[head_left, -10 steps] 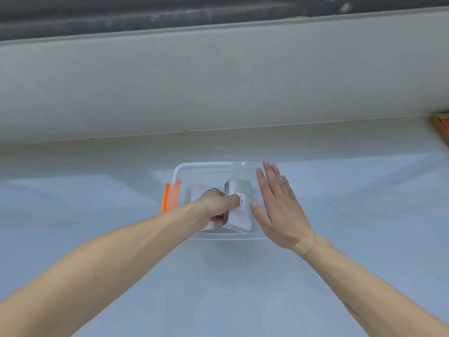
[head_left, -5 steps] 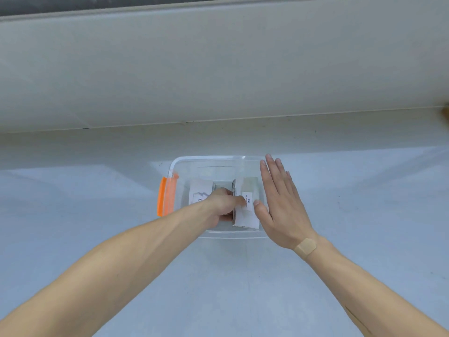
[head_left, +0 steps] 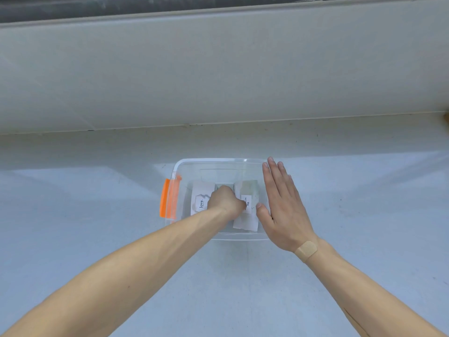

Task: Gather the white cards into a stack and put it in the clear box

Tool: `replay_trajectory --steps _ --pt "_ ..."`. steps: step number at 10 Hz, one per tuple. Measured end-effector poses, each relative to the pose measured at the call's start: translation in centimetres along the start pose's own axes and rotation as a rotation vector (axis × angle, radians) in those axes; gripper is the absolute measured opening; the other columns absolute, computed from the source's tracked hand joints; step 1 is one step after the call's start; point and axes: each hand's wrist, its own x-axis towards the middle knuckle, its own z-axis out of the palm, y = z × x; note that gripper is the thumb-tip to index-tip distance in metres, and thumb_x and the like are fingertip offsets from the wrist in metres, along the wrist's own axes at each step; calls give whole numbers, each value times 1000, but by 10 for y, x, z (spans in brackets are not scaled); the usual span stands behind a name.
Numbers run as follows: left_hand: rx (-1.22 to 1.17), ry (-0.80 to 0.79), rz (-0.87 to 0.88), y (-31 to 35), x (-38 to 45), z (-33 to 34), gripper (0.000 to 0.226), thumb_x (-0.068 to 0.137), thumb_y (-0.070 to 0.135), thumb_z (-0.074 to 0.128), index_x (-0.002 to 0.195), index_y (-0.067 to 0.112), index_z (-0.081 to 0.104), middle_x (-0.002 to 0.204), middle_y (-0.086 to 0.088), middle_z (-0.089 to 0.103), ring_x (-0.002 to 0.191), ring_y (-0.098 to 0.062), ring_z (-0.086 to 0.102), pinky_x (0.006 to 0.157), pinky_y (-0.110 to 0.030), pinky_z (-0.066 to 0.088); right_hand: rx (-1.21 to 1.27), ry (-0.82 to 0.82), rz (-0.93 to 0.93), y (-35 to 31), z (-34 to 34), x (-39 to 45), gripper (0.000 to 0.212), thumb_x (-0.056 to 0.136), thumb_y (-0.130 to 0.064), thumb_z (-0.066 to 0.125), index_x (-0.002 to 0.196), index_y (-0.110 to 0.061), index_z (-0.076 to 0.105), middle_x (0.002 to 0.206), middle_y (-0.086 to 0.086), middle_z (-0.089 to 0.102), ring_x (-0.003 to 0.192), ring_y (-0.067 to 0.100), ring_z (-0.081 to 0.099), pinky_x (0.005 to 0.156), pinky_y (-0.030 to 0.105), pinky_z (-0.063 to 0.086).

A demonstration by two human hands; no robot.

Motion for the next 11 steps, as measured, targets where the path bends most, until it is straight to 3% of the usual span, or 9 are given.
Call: replay_trajectory --steps 1,2,5,8,10,11 --pt "-17 -60 0 -4 4 2 23 84 18 65 69 9 50 68 -14 57 69 -34 59 49 -27 27 -16 1 -9 0 2 0 77 86 -33 33 152 -16 -4 162 1 -7 147 15 -14 121 48 7" --pt "-27 -91 -7 -5 5 3 34 83 21 68 60 12 44 57 -3 42 55 -23 43 47 -27 25 -20 9 -8 2 3 0 78 86 -33 34 152 -16 -4 162 0 -8 147 15 -14 121 47 6" --pt "240 -40 116 -1 11 10 31 86 25 61 63 14 44 66 -3 52 68 -26 55 50 -28 36 -44 7 -5 3 4 1 77 85 -37 30 152 -19 -5 162 -2 -9 147 15 -14 121 45 3" --pt "178 -85 51 4 2 1 31 84 38 60 67 15 47 66 1 51 61 -17 52 47 -27 33 -124 -25 33 1 1 -1 70 91 -41 38 151 -27 6 162 -4 -9 148 21 -2 120 45 4" --pt "264 -28 50 0 -20 -12 34 86 45 55 68 16 49 71 1 55 60 -16 51 51 -25 30 -183 -29 67 -11 -9 -4 63 92 -50 37 149 -32 15 162 -3 2 148 22 0 119 47 8" --pt "248 66 144 -2 -39 -23 33 86 42 52 96 13 61 95 -3 63 81 -24 61 65 -27 45 -232 17 77 -12 -18 -10 58 93 -47 40 147 -29 25 161 -1 14 147 21 5 119 47 11"
